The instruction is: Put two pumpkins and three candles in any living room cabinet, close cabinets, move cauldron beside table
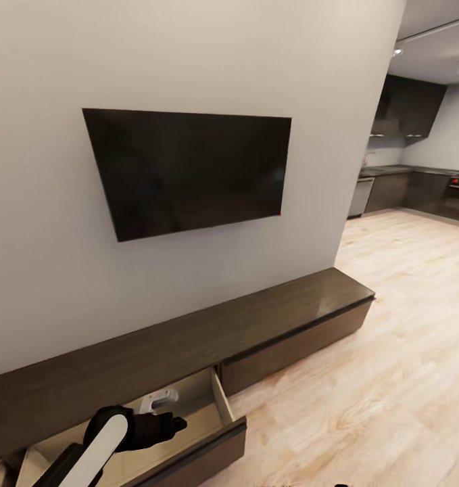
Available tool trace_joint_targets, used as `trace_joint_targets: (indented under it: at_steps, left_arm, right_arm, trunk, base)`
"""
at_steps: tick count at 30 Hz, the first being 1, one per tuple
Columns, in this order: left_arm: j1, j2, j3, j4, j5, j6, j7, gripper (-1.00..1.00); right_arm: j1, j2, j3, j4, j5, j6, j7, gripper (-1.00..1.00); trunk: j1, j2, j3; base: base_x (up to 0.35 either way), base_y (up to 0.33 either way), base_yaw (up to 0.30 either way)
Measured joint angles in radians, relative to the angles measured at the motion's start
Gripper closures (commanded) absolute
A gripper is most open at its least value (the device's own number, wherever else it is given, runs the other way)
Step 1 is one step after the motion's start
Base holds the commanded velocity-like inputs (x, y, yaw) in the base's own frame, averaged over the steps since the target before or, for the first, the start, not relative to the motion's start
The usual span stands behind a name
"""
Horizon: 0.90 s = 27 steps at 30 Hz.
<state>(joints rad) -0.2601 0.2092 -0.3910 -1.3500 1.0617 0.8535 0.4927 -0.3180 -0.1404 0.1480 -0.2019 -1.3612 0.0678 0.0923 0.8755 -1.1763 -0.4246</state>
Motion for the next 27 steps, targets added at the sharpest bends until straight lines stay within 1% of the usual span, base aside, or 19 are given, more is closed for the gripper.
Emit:
trace_joint_targets:
  at_steps: [14,18,23,27]
  left_arm:
    - [0.000,-0.001,-0.007,0.000,0.000,0.000,0.000,-1.00]
    - [0.000,-0.001,-0.009,0.000,0.000,0.000,0.000,-1.00]
    - [0.000,-0.001,-0.009,0.000,0.001,-0.001,0.000,-1.00]
    - [0.000,-0.002,-0.009,0.000,0.000,0.000,0.000,-1.00]
  right_arm:
    - [0.000,-0.001,-0.001,0.000,-0.001,-0.001,0.000,-1.00]
    - [0.000,0.000,-0.001,0.000,-0.001,-0.001,0.000,-1.00]
    - [0.000,0.000,-0.001,0.000,-0.001,-0.002,0.000,-1.00]
    - [0.000,0.000,-0.001,0.000,-0.001,-0.002,0.000,-1.00]
  trunk:
    - [0.000,0.000,0.000]
    - [0.000,0.000,0.000]
    - [0.000,0.000,0.000]
    - [0.000,0.000,0.000]
  base:
    - [0.000,-0.013,-0.281]
    - [0.000,-0.138,-0.281]
    - [0.000,-0.234,-0.281]
    - [0.000,-0.095,-0.281]
